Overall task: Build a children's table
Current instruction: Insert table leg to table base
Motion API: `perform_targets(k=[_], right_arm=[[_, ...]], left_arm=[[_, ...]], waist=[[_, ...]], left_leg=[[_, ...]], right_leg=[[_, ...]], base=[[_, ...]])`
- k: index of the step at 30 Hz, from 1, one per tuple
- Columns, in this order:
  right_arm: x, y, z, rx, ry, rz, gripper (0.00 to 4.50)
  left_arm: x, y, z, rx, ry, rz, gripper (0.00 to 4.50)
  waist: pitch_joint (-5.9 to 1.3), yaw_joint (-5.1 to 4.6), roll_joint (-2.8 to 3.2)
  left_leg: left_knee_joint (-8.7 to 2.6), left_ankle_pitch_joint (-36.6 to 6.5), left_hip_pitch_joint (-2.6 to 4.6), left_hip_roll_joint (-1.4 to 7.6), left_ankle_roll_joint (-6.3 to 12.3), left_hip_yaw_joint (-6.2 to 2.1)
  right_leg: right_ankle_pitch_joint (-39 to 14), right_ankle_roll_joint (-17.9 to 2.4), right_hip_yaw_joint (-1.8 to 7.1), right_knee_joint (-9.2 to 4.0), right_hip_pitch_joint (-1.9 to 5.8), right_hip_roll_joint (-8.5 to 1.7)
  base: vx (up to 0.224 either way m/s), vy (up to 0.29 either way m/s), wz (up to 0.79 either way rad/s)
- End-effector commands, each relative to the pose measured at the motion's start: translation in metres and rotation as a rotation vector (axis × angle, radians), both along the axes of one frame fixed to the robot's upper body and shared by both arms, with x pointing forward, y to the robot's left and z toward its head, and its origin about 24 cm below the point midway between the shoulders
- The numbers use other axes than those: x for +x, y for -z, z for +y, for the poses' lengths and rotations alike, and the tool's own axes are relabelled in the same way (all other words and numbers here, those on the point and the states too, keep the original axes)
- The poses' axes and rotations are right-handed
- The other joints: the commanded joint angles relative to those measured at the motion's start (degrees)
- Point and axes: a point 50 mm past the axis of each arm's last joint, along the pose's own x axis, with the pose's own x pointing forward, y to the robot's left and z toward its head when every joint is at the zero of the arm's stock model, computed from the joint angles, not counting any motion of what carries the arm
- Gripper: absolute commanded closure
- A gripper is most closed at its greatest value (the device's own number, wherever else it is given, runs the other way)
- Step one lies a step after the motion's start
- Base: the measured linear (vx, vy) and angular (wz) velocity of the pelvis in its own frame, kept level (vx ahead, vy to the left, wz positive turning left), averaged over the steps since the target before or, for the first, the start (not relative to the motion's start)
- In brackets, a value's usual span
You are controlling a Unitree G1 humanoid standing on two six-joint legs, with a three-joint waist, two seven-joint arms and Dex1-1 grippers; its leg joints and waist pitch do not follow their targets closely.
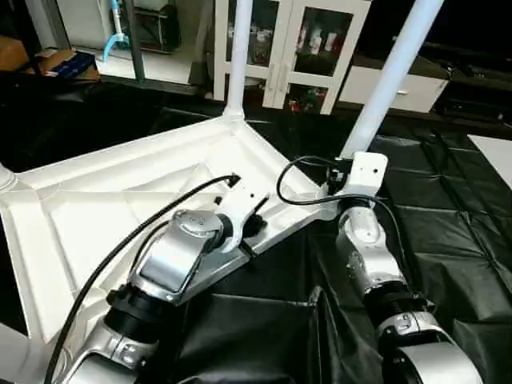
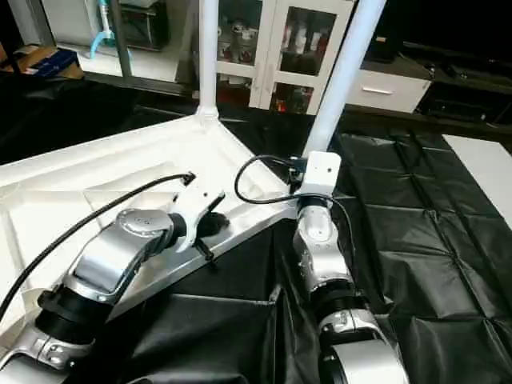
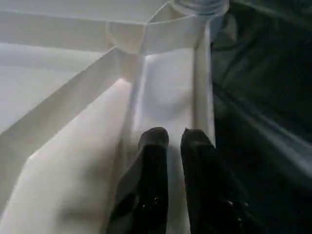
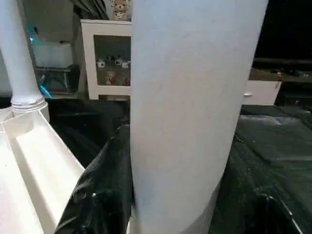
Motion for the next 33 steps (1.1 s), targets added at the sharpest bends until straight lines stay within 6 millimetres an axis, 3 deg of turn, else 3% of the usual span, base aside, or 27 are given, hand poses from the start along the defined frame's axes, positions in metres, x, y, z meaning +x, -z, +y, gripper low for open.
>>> perform_targets(k=[1,2,7,9,10,13,22,24,25,33], right_arm=[[-0.010,0.031,-0.006,0.032,0.012,0.145,2.69],[-0.009,0.030,-0.006,0.037,0.007,0.142,2.69],[-0.008,0.029,-0.005,0.052,-0.001,0.136,2.69],[-0.008,0.029,-0.005,0.059,-0.006,0.134,2.69],[-0.008,0.029,-0.005,0.060,-0.009,0.133,2.69],[-0.008,0.029,-0.004,0.064,-0.015,0.133,2.69],[-0.007,0.027,0.000,0.060,-0.046,0.126,2.69],[-0.007,0.027,0.000,0.060,-0.049,0.125,2.69],[-0.007,0.027,0.000,0.060,-0.050,0.124,2.69],[-0.007,0.027,0.000,0.061,-0.051,0.124,2.69]], left_arm=[[0.000,-0.001,-0.007,-0.020,0.029,0.011,3.47],[0.001,-0.001,-0.009,-0.031,0.027,0.018,3.23],[0.002,0.000,-0.013,-0.050,0.040,0.038,3.00],[0.002,0.004,-0.014,-0.016,0.050,0.025,2.76],[0.002,0.007,-0.015,0.005,0.057,0.024,2.76],[0.004,0.014,-0.014,0.047,0.044,0.023,2.57],[0.008,0.036,-0.005,0.159,0.020,0.039,2.57],[0.008,0.037,-0.005,0.154,0.012,0.044,2.57],[0.009,0.038,-0.006,0.150,0.009,0.045,2.85],[0.009,0.038,-0.006,0.145,0.004,0.042,2.85]], waist=[[-2.41,-0.44,1.14],[-2.44,-0.51,1.12],[-2.52,-0.91,1.08],[-2.47,-0.92,1.09],[-2.44,-0.95,1.52],[-2.39,-1.04,1.33],[-2.38,-1.07,1.49],[-2.35,-1.10,1.45],[-2.34,-1.04,1.45],[-2.37,-1.07,1.46]], left_leg=[[-5.14,-14.1,1.14,3.77,-3.08,-2.14],[-5.10,-13.5,1.06,3.76,-2.81,-2.15],[-4.96,-12.4,1.04,3.79,-1.95,-2.08],[-4.97,-12.6,1.04,3.82,-1.59,-2.09],[-4.99,-13.0,1.17,3.82,-1.67,-2.11],[-5.08,-14.4,1.23,3.84,-2.16,-2.14],[-5.12,-14.3,1.20,3.86,-2.21,-2.16],[-5.17,-14.8,1.24,3.91,-2.26,-2.18],[-5.17,-15.0,1.27,3.91,-2.31,-2.19],[-5.23,-15.1,1.22,3.97,-2.37,-2.23]], right_leg=[[-7.9,-9.3,2.07,-4.09,0.53,-3.81],[-7.0,-9.5,2.08,-4.03,0.64,-3.88],[-5.3,-10.5,2.07,-3.91,0.77,-3.96],[-5.7,-10.7,2.08,-3.99,0.77,-3.97],[-6.2,-10.7,2.10,-4.03,0.66,-3.95],[-8.1,-10.3,2.08,-4.25,0.53,-3.93],[-7.1,-10.7,2.11,-4.19,0.57,-4.00],[-7.7,-10.8,2.13,-4.26,0.54,-4.03],[-8.1,-10.7,2.12,-4.33,0.52,-4.06],[-8.2,-10.7,2.12,-4.31,0.48,-4.09]], base=[[0.000,0.000,0.00],[0.000,0.000,0.00],[0.000,0.000,0.00],[0.000,0.000,0.00],[0.000,0.000,0.00],[0.000,0.000,0.00],[0.000,0.000,0.00],[0.000,0.000,0.00],[0.000,0.000,0.00],[0.000,0.000,0.00]])
